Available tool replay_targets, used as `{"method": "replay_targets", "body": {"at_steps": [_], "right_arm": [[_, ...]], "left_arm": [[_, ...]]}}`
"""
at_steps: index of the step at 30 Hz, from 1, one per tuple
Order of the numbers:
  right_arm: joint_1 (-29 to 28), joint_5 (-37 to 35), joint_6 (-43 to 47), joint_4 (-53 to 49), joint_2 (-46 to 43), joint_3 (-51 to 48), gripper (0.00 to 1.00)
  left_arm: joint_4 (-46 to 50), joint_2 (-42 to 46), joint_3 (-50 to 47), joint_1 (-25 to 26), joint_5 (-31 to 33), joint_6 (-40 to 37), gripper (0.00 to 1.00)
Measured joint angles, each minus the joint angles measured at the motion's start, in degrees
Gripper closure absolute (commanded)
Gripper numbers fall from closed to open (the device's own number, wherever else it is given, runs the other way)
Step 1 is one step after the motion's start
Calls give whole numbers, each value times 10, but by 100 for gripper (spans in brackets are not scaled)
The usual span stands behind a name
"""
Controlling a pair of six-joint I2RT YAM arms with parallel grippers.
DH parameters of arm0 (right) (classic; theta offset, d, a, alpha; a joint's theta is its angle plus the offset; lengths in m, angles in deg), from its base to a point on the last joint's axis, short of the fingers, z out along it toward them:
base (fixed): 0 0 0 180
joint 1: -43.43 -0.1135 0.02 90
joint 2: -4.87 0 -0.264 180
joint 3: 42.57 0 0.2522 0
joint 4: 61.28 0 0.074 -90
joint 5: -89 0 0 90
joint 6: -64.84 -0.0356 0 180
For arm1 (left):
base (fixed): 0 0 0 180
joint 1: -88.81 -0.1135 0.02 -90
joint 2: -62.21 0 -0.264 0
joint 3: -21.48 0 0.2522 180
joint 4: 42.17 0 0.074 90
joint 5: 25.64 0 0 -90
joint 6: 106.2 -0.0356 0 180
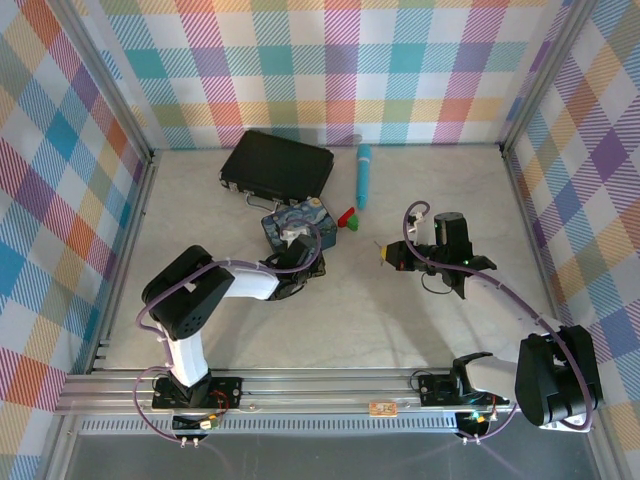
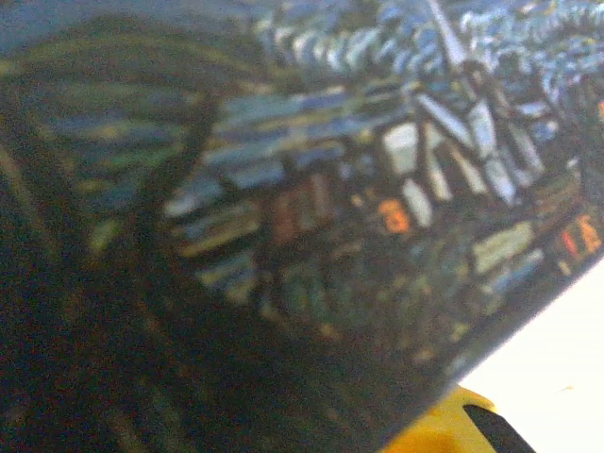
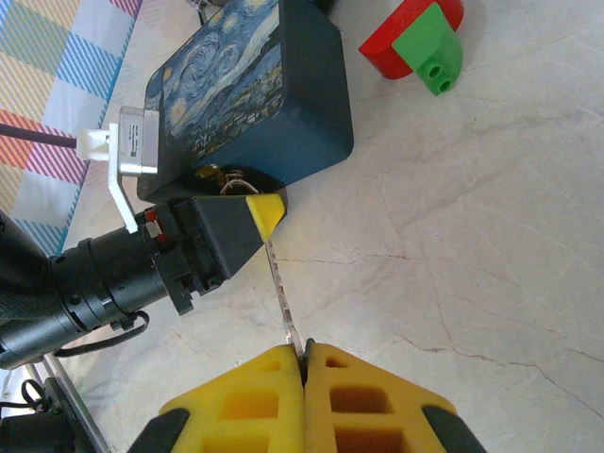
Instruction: Unlock a padlock with a key
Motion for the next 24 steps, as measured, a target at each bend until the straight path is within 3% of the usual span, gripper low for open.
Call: {"method": "replay_targets", "body": {"at_steps": [3, 16, 24], "right_arm": [[-2, 0, -1, 5, 6, 0, 100], [-68, 0, -35, 80, 105, -12, 100], [-92, 4, -62, 115, 120, -14, 100]], "left_arm": [[-20, 2, -12, -3, -12, 12, 100], [-18, 62, -58, -7, -76, 104, 100], [-25, 92, -92, -16, -111, 168, 100]]}}
